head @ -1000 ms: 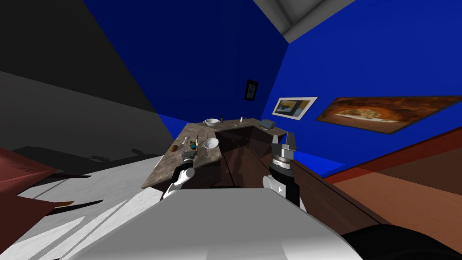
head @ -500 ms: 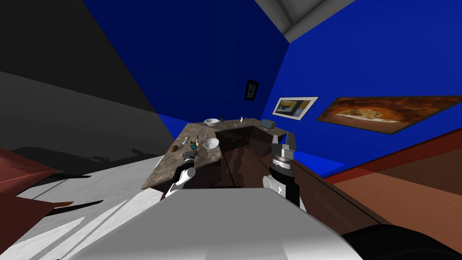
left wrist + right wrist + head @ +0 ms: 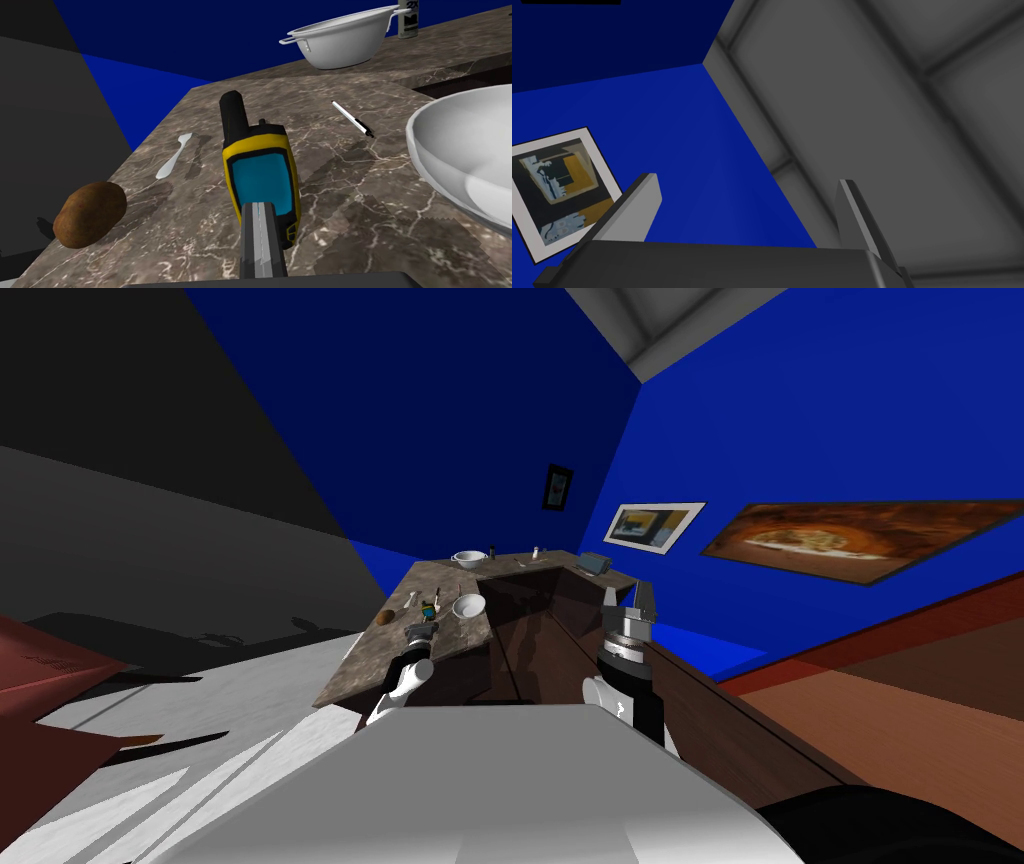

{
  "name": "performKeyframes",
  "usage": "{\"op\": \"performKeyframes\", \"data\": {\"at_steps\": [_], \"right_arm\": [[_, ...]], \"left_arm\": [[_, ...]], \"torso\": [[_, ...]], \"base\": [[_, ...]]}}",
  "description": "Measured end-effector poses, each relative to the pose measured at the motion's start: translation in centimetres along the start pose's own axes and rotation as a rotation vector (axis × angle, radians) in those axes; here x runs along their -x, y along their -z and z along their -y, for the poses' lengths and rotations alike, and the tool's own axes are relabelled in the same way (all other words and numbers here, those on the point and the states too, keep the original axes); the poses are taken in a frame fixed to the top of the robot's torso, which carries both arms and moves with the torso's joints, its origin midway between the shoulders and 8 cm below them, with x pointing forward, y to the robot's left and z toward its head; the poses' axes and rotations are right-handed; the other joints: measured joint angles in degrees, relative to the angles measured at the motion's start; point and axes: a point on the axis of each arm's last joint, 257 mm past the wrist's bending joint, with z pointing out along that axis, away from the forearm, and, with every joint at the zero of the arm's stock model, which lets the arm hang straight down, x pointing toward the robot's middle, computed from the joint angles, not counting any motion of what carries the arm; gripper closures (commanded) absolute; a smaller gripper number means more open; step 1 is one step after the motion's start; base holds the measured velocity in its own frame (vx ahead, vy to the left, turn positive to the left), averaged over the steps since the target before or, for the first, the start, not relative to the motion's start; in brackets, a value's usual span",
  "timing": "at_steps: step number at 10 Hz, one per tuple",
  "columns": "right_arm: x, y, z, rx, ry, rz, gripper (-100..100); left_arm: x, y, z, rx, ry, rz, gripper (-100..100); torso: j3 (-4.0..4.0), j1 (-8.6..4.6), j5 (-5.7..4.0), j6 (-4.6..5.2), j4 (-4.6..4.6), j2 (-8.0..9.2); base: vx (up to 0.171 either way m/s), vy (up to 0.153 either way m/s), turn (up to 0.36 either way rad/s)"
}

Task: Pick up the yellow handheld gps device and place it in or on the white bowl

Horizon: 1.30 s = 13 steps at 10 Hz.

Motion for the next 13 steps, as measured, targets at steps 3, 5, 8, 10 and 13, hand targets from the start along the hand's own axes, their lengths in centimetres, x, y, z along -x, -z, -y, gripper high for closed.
{"op": "performKeyframes", "data": {"at_steps": [3,5,8,10,13], "right_arm": [[0.0,0.0,0.0,0.000,0.000,0.000,0],[0.0,0.0,0.0,0.000,0.000,0.000,0],[0.0,0.0,0.0,0.000,0.000,0.000,0],[0.0,0.0,0.0,0.000,0.000,0.000,0],[0.0,0.0,0.0,0.000,0.000,0.000,0]], "left_arm": [[-0.9,-0.8,1.7,-0.007,-0.018,-0.023,-100],[-0.9,-1.7,2.3,-0.024,0.024,-0.023,-100],[-0.5,-3.1,2.8,-0.048,0.108,-0.011,-100],[0.0,-3.6,3.0,-0.062,0.151,0.002,-100],[0.7,-3.5,2.7,-0.069,0.177,0.016,-100]], "torso": [[0.01,0.04,0.01,0.00,0.00,0.01],[0.03,0.04,0.01,0.02,0.01,0.06],[0.06,-0.04,-0.01,0.01,0.02,0.10],[0.07,0.03,0.01,0.00,0.02,0.11],[0.00,0.04,0.01,-0.01,0.00,0.01]], "base": [[-0.007,0.008,-0.050],[-0.028,0.004,-0.097],[-0.031,-0.008,-0.100],[-0.020,0.028,-0.040],[0.000,0.010,-0.004]]}}
